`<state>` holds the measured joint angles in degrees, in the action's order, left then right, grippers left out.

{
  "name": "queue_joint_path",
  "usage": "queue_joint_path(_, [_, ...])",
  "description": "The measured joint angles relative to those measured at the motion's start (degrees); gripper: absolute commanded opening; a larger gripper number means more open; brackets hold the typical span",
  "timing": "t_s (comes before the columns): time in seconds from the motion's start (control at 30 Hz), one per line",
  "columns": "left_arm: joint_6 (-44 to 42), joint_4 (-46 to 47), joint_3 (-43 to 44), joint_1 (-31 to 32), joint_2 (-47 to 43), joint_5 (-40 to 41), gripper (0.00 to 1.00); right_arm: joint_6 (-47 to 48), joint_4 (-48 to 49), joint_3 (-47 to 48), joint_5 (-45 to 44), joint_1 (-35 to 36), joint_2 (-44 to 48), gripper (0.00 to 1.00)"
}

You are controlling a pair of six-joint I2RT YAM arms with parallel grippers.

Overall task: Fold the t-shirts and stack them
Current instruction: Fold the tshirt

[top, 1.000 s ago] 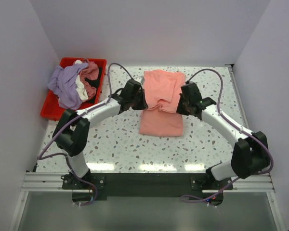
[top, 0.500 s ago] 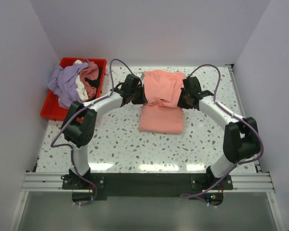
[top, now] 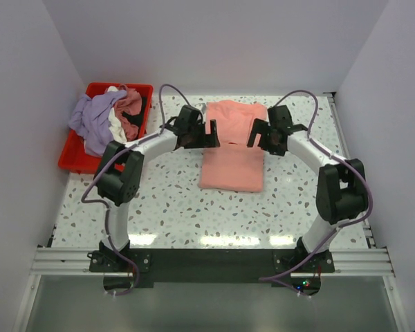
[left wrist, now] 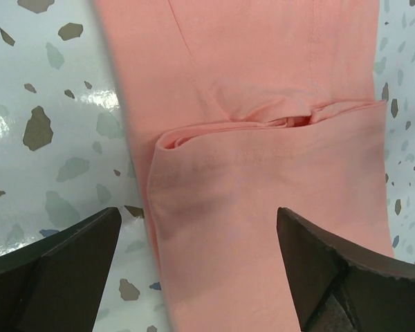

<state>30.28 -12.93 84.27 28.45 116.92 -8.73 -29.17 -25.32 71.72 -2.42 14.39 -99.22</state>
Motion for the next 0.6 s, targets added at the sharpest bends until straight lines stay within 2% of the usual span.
queue_joint_path(0.17, [0.11,1.55,-5.68,-0.04,-5.86,-0.07,1.00,0.39,-0.44,-1.92,1.25,0.02,3.89,0.99])
queue_joint_path(0.43, [1.99,6.43,-24.76,0.59,-22.88,-1.33,1.00,0.50,-0.79,-14.58,5.73,0.00,17.81,0.99])
queue_joint_path(0.6, [3.74,8.31,-33.73,2.43,-26.36,-1.73,0.99,0.37,-0.83,-22.75,8.61,0.00,23.39,0.99])
